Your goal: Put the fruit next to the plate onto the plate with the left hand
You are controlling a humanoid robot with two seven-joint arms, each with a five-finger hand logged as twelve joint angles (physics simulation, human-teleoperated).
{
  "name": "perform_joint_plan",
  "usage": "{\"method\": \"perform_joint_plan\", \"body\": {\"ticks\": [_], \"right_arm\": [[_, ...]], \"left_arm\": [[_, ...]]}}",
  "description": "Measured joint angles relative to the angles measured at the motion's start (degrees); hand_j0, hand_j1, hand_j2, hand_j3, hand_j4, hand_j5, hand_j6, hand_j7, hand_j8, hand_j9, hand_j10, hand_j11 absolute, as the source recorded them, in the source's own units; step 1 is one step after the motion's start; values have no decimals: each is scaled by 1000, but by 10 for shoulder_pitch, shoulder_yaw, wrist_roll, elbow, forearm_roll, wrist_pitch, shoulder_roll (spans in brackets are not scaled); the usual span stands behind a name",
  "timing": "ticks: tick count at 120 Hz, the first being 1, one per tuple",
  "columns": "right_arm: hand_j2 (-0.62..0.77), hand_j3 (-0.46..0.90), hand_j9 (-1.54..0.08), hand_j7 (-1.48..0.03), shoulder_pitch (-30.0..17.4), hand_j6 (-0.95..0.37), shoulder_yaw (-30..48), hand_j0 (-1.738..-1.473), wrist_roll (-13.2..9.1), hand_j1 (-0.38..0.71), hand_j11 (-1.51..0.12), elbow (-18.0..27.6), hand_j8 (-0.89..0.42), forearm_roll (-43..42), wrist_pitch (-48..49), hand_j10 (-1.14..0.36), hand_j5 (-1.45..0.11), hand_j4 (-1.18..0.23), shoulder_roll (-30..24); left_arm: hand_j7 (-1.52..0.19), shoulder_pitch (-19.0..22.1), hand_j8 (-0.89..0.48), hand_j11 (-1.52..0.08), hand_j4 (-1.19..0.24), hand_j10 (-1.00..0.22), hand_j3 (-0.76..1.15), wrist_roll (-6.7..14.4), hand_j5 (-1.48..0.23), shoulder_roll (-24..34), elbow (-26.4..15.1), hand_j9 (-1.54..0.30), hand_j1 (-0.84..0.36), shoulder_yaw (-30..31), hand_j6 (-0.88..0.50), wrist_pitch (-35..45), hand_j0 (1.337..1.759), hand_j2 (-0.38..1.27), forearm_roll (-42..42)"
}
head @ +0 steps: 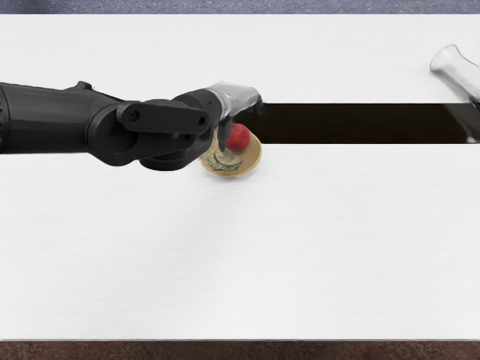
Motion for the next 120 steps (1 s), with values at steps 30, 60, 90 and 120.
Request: {"method": "perform_joint_plan", "body": {"ticks": [30, 60, 90, 120], "right_arm": [[-7, 0, -43, -43, 0, -33, 0, -1658, 0, -310, -43, 0, -33, 0, 0, -33, -43, -33, 0], [-7, 0, -43, -43, 0, -33, 0, -1658, 0, -310, -43, 0, -33, 0, 0, -33, -43, -33, 0], [-7, 0, -43, -43, 0, -33, 0, -1658, 0, -310, -43, 0, -33, 0, 0, -33, -43, -33, 0], [-7, 0, -43, -43, 0, -33, 0, -1658, 0, -310, -43, 0, -33, 0, 0, -33, -43, -33, 0]], "left_arm": [[-365, 28, -263, -364, -277, -273, 0, -6, -368, 264, -67, -363, 25, -144, -269, -118, 1658, 64, -115], [-340, 149, -257, -340, -261, -260, 0, -7, -341, 424, -81, -340, 40, -295, -259, -413, 1658, 55, -299], [-332, 293, -254, -331, -255, -255, 0, -7, -332, 479, -39, -331, 45, -412, -254, -470, 1658, 52, -387], [-327, 330, -251, -327, -251, -251, 0, -7, -327, 500, 2, -327, 48, -434, -251, -475, 1658, 51, -433]]}}
